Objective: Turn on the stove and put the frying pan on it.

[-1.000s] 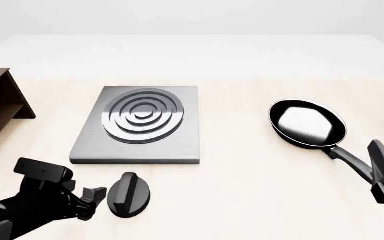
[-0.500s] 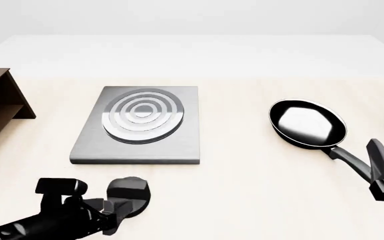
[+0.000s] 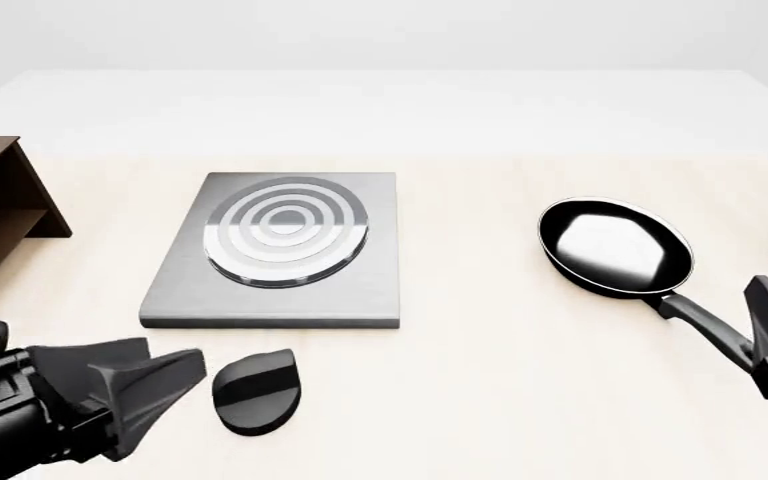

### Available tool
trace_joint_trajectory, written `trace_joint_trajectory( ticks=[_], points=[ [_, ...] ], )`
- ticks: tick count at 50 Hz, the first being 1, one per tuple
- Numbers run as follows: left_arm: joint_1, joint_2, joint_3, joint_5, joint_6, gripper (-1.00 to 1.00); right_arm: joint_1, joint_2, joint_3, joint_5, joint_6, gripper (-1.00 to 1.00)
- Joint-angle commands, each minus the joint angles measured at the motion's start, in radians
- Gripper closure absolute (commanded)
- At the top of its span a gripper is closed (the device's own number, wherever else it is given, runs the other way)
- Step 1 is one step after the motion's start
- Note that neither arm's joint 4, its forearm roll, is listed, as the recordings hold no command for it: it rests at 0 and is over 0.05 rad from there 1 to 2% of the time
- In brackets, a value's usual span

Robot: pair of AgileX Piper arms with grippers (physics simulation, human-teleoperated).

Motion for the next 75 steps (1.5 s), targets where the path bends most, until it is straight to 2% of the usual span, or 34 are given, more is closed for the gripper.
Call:
trace_joint_trajectory(
  ticks=[1, 2, 3, 4, 5, 6, 7, 9, 11, 13, 16, 20, 24, 28, 33, 36, 38, 39, 40, 41, 42, 43, 45, 46, 52, 58, 63, 71, 73, 75],
  points=[
    [0.376, -0.477, -0.18, 0.367, 0.365, -1.0, 0.059, -0.152, -0.252, 0.355, 0.057, -1.0],
    [0.49, -0.477, -0.087, 0.254, 0.454, -1.0, 0.062, -0.156, -0.369, 0.443, 0.039, -1.0],
    [0.529, -0.475, -0.02, 0.17, 0.469, -1.0, 0.086, -0.133, -0.448, 0.502, 0.064, -1.0],
    [0.575, -0.472, 0.022, 0.136, 0.505, -1.0, 0.095, -0.121, -0.488, 0.526, 0.058, -1.0],
    [0.575, -0.472, 0.022, 0.136, 0.505, -1.0, 0.095, -0.121, -0.489, 0.526, 0.058, -1.0],
    [0.62, -0.446, 0.086, 0.056, 0.499, -1.0, 0.11, -0.106, -0.566, 0.568, 0.043, -1.0],
    [0.679, -0.383, 0.156, -0.063, 0.49, -1.0, 0.136, -0.061, -0.666, 0.623, 0.052, -1.0],
    [0.687, -0.339, 0.212, -0.151, 0.535, -1.0, 0.148, -0.023, -0.745, 0.66, 0.032, -1.0],
    [0.677, -0.305, 0.219, -0.179, 0.58, -1.0, 0.156, 0.012, -0.8, 0.686, 0.018, -1.0],
    [0.675, -0.229, 0.218, -0.24, 0.569, -1.0, 0.164, 0.031, -0.836, 0.701, 0.003, -1.0],
    [0.679, -0.181, 0.218, -0.28, 0.562, -1.0, 0.19, 0.08, -0.892, 0.718, -0.037, -1.0],
    [0.675, -0.126, 0.218, -0.306, 0.522, -1.0, 0.222, 0.148, -0.954, 0.726, -0.122, -1.0],
    [0.675, -0.114, 0.218, -0.321, 0.528, -1.0, 0.238, 0.211, -0.971, 0.701, -0.199, -1.0],
    [0.673, -0.138, 0.218, -0.3, 0.539, -1.0, 0.229, 0.26, -0.986, 0.679, -0.224, -1.0],
    [0.669, -0.169, 0.218, -0.269, 0.529, -1.0, 0.201, 0.358, -1.021, 0.65, -0.228, -1.0],
    [0.663, -0.19, 0.219, -0.251, 0.528, -1.0, 0.194, 0.421, -1.021, 0.636, -0.238, -1.0],
    [0.662, -0.195, 0.219, -0.25, 0.531, -1.0, 0.185, 0.458, -1.002, 0.61, -0.267, -1.0],
    [0.659, -0.196, 0.219, -0.25, 0.532, -1.0, 0.178, 0.486, -1.004, 0.599, -0.231, -1.0],
    [0.659, -0.2, 0.219, -0.249, 0.536, -1.0, 0.178, 0.486, -1.004, 0.599, -0.231, -1.0],
    [0.659, -0.201, 0.219, -0.245, 0.535, -1.0, 0.179, 0.503, -0.966, 0.574, -0.273, -1.0],
    [0.658, -0.167, 0.218, -0.277, 0.532, -1.0, 0.18, 0.521, -0.957, 0.569, -0.261, -1.0],
    [0.659, -0.159, 0.218, -0.286, 0.534, -1.0, 0.176, 0.525, -0.942, 0.558, -0.283, -1.0],
    [0.658, -0.161, 0.218, -0.283, 0.53, -1.0, 0.179, 0.564, -0.932, 0.545, -0.245, -1.0],
    [0.659, -0.181, 0.218, -0.265, 0.534, -1.0, 0.172, 0.582, -0.91, 0.521, -0.263, -1.0],
    [0.653, -0.237, 0.219, -0.214, 0.539, -1.0, 0.157, 0.656, -0.798, 0.411, -0.262, -1.0],
    [0.655, -0.191, 0.218, -0.256, 0.537, -1.0, 0.143, 0.723, -0.721, 0.323, -0.28, -1.0],
    [0.655, -0.164, 0.218, -0.283, 0.536, -1.0, 0.135, 0.728, -0.667, 0.286, -0.276, -1.0],
    [0.661, -0.105, 0.218, -0.333, 0.536, -1.0, 0.071, 0.822, -0.526, 0.131, -0.288, -1.0],
    [0.662, -0.124, 0.218, -0.315, 0.536, -1.0, 0.057, 0.851, -0.487, 0.084, -0.315, -1.0],
    [0.659, -0.14, 0.218, -0.299, 0.536, -1.0, 0.053, 0.867, -0.46, 0.054, -0.318, -1.0]
  ],
)
